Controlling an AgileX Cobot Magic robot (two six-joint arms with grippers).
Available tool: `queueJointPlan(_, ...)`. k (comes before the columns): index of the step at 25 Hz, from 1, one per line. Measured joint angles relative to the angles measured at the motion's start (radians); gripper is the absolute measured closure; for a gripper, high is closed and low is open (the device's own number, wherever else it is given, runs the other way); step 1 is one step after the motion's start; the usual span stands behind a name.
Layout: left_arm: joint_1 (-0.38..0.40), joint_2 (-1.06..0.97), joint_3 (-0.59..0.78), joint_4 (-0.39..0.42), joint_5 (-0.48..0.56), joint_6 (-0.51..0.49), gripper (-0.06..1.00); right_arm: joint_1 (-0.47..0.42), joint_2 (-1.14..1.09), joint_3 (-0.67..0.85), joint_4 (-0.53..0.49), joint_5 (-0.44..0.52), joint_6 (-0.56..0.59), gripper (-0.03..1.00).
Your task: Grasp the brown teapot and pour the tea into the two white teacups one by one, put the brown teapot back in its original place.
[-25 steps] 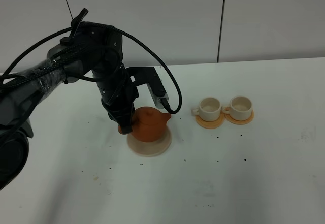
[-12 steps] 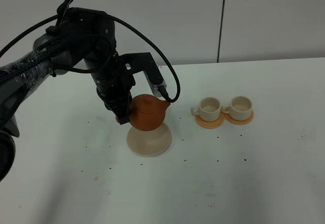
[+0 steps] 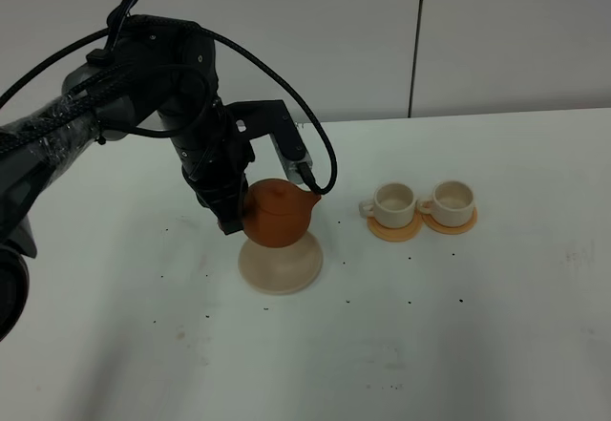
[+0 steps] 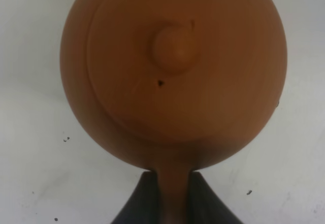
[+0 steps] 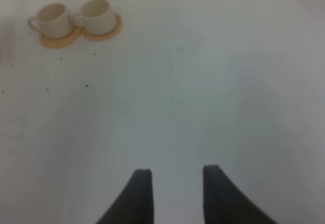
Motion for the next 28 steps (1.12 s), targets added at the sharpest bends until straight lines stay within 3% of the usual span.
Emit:
queueJointPlan(13,0.0,-0.007,-0.135,-0.031,0.002,0.005,0.78,0.0,0.0,0.0,0.0,0.0,0.0,0.73)
queueJointPlan(28,-0.01,0.035,-0.143,-0.068,0.002,0.079,0.78,0.0,0.0,0.0,0.0,0.0,0.0,0.73)
